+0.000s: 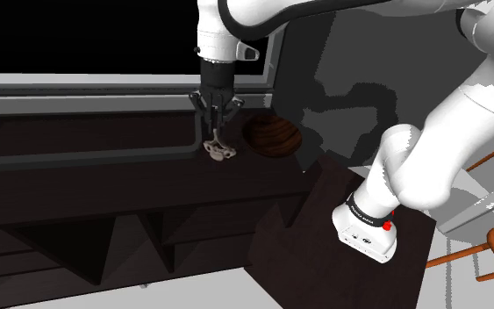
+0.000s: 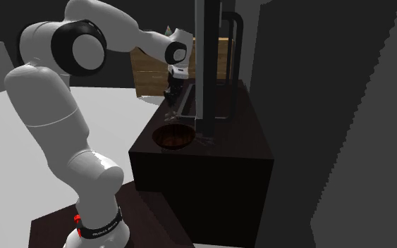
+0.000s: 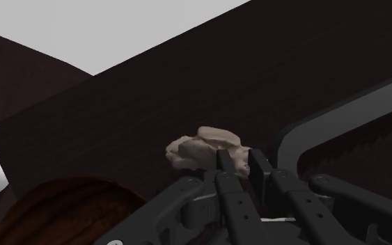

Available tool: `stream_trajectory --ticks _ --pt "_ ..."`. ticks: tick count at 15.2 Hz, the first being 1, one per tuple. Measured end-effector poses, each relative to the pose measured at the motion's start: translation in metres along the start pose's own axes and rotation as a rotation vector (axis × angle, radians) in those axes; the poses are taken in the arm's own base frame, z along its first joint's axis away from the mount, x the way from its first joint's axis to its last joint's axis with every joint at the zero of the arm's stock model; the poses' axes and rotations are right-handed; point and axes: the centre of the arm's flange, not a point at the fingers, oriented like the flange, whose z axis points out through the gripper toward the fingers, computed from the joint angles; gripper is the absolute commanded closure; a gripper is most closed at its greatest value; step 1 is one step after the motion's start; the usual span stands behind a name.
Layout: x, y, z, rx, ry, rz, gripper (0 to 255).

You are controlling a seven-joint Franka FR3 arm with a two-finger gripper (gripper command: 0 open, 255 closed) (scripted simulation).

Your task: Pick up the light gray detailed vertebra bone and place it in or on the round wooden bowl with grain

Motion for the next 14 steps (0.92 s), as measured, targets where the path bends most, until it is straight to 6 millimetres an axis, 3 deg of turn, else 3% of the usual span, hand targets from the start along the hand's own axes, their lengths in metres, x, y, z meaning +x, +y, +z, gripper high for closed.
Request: stream_trajectory --ticks 14 --pt "-0.017 0.003 -0.072 0.000 0.000 0.000 255"
